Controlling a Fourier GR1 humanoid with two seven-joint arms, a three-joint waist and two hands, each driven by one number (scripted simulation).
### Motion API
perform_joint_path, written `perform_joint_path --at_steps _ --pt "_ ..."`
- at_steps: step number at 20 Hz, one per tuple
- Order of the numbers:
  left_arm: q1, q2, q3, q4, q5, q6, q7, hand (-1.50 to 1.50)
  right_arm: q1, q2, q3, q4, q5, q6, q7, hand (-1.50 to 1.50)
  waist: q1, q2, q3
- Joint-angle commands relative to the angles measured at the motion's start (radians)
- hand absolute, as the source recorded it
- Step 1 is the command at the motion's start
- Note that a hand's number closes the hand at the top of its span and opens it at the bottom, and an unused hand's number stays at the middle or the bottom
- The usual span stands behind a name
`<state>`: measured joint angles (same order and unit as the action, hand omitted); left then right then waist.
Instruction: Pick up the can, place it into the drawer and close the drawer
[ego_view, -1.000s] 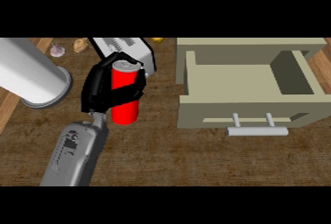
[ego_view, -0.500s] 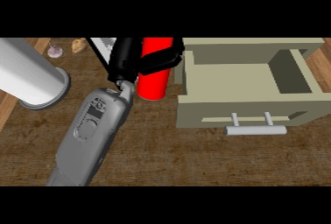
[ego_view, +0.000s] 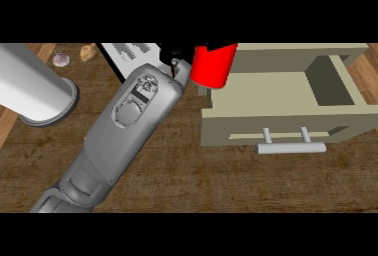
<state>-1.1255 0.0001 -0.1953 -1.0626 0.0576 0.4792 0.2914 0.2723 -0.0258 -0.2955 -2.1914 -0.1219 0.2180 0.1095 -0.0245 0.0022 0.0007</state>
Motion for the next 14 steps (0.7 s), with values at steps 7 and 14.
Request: perform_joint_path --at_steps 7,14 --pt "-0.272 0.0 -0.047 0.298 0.13 0.069 -0.029 1.5 -0.081 -0.029 -0.018 0.069 0.008 -0.001 -0.005 -1.5 -0.012 0.005 0.001" --pt "-0.376 0.0 -0.072 0.475 0.221 0.075 -0.097 1.5 -0.069 -0.009 0.019 0.024 0.022 -0.018 0.041 -1.5 -0.028 0.009 0.001"
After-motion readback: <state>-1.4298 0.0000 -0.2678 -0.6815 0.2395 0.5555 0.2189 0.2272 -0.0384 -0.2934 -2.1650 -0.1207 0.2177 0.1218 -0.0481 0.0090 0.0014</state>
